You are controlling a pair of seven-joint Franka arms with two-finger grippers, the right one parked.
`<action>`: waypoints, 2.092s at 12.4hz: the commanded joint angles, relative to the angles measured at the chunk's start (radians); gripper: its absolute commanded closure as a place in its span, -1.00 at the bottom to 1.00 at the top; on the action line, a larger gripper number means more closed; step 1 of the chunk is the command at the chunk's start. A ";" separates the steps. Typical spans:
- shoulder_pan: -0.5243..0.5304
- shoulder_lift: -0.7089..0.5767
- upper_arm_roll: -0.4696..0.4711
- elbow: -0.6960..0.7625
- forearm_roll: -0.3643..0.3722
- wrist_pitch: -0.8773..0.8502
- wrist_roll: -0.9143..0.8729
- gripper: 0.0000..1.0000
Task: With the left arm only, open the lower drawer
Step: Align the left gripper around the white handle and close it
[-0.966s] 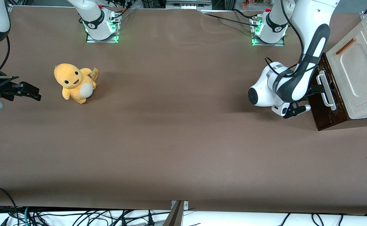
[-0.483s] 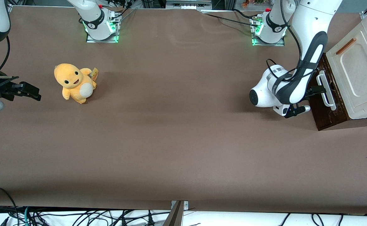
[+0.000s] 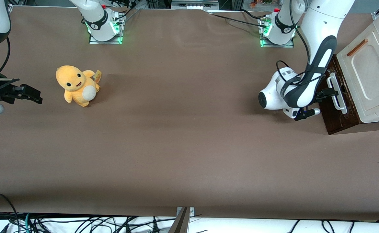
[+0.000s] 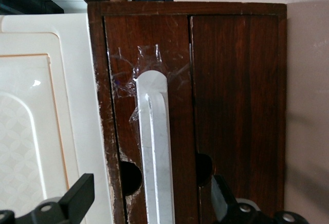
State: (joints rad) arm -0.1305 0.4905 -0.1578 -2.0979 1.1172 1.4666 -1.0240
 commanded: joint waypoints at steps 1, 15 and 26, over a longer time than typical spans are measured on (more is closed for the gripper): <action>0.006 0.006 -0.002 -0.028 0.049 -0.011 -0.027 -1.00; 0.037 0.029 0.000 -0.056 0.096 -0.037 -0.027 -0.89; 0.042 0.037 0.001 -0.053 0.111 -0.048 -0.024 -0.47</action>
State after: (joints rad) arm -0.0964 0.5235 -0.1507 -2.1456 1.1952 1.4307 -1.0401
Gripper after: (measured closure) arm 0.216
